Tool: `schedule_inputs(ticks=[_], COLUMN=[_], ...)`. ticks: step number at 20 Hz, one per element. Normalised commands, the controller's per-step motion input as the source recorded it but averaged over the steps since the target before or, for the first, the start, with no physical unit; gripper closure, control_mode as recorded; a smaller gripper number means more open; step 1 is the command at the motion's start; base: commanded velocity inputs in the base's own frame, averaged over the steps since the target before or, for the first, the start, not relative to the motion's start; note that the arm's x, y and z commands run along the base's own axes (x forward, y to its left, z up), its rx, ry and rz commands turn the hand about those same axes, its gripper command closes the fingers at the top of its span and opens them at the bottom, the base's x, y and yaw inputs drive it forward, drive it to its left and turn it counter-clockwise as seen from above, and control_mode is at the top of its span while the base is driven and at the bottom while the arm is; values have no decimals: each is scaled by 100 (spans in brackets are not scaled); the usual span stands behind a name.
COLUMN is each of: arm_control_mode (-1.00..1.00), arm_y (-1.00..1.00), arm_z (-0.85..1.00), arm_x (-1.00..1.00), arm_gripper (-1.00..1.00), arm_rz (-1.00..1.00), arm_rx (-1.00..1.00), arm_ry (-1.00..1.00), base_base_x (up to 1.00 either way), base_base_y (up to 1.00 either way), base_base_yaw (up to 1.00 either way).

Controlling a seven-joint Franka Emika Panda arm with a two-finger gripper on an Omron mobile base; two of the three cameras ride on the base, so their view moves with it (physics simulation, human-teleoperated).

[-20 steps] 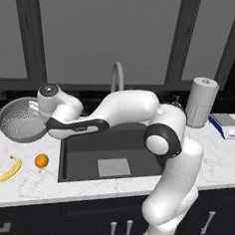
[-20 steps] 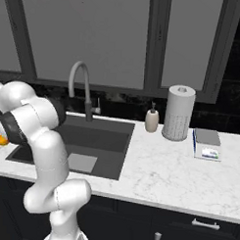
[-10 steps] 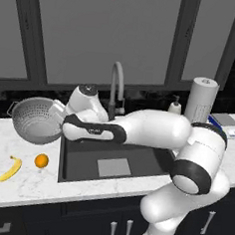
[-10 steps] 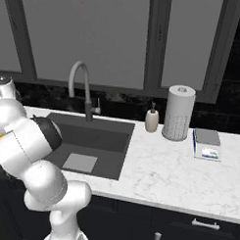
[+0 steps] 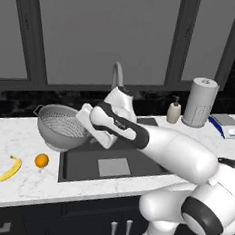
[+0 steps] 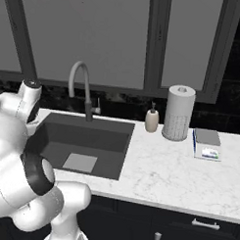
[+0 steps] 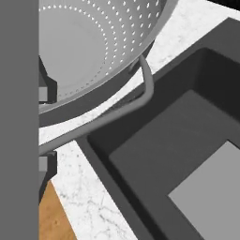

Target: Put the colander in the sink, put the banana, orange in the colander, and turn on the sink faucet and pour water over the colander.

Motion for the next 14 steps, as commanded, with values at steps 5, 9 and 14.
schedule_inputs(ticks=[5,9,14], arm_control_mode=[-100,-100,-100], arm_y=[-66,-60,-73], arm_z=[6,0,0], arm_x=[-35,-30,-16], arm_gripper=[100,100,100], arm_rz=[0,0,0], arm_rx=[-3,-8,-10], arm_ry=[3,0,0], base_base_x=[0,0,0], base_base_y=[0,0,0], base_base_yaw=[0,0,0])
